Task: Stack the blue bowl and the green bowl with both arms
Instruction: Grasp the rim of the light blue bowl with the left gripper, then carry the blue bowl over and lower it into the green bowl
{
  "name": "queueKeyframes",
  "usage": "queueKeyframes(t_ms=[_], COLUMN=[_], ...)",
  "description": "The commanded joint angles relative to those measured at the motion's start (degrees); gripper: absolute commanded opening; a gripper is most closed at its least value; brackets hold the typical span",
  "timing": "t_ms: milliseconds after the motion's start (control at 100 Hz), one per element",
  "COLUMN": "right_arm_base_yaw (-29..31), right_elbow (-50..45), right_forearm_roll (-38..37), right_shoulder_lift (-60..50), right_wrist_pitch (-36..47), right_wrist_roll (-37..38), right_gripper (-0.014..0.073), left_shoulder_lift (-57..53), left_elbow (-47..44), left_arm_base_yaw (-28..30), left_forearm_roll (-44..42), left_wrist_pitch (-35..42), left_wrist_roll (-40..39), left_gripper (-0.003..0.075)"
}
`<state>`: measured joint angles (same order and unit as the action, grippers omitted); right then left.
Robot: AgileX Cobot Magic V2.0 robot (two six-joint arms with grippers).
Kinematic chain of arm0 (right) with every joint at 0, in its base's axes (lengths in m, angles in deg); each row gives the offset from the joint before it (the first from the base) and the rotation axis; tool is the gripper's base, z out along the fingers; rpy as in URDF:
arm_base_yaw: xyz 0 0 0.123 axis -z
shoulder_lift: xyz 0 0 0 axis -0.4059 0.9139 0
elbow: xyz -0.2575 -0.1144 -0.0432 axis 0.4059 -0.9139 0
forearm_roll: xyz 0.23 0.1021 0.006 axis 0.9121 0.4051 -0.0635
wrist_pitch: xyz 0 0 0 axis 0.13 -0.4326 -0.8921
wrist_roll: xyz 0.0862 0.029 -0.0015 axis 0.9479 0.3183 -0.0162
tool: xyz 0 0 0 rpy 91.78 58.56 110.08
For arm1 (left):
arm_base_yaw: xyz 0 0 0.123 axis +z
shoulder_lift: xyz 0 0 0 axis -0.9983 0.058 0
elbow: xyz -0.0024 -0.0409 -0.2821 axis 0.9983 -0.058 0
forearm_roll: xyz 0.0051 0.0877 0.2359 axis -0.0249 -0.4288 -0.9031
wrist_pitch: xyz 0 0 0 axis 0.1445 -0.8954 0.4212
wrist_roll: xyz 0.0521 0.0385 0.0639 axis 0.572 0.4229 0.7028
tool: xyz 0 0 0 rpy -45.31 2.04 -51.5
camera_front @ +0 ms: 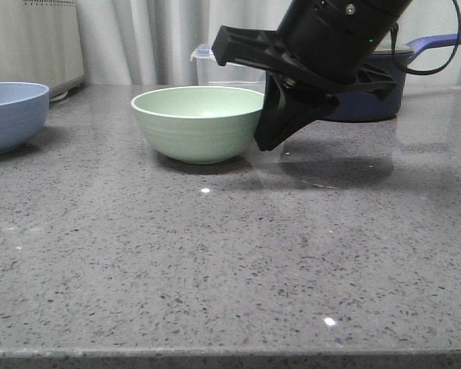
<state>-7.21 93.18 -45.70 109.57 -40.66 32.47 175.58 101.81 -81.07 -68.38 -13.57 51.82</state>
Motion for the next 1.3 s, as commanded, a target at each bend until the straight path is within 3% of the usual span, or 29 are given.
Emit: queueKeyframes(t_ms=[0,250,320,490,740,1290], right_arm_base_yaw=[-0.1,-0.1,-0.1,-0.1,-0.1,-0.1], right_elbow=[1.4,1.4,1.4,1.4,1.4,1.4], right_forearm_roll=[0.71,0.71,0.71,0.71,0.71,0.71], right_shoulder_lift=[-2.29,-2.29,-2.29,-2.29,-2.29,-2.29], right_wrist_pitch=[1.95,1.95,1.95,1.95,1.95,1.95], right_wrist_roll=[-0.74,-0.74,-0.74,-0.74,-0.74,-0.74], right_gripper=[-0.0045,-0.0045,-0.0045,-0.0045,-0.0045,-0.0045], left_shoulder_lift=[1.04,5.14,5.17,5.17,5.17,11.53], left_elbow=[2.61,2.82,2.82,2.86,6.39,27.49], left_arm_base_yaw=[0.16,0.16,0.16,0.16,-1.87,-21.32], left_forearm_roll=[1.06,1.06,1.42,1.51,1.51,1.4], left_wrist_pitch=[1.44,1.66,1.9,2.04,-1.24,-14.75], left_wrist_roll=[0.19,0.19,0.19,0.19,3.17,4.46], left_gripper=[0.0375,0.0323,0.0246,-0.0021,-0.002,-0.002])
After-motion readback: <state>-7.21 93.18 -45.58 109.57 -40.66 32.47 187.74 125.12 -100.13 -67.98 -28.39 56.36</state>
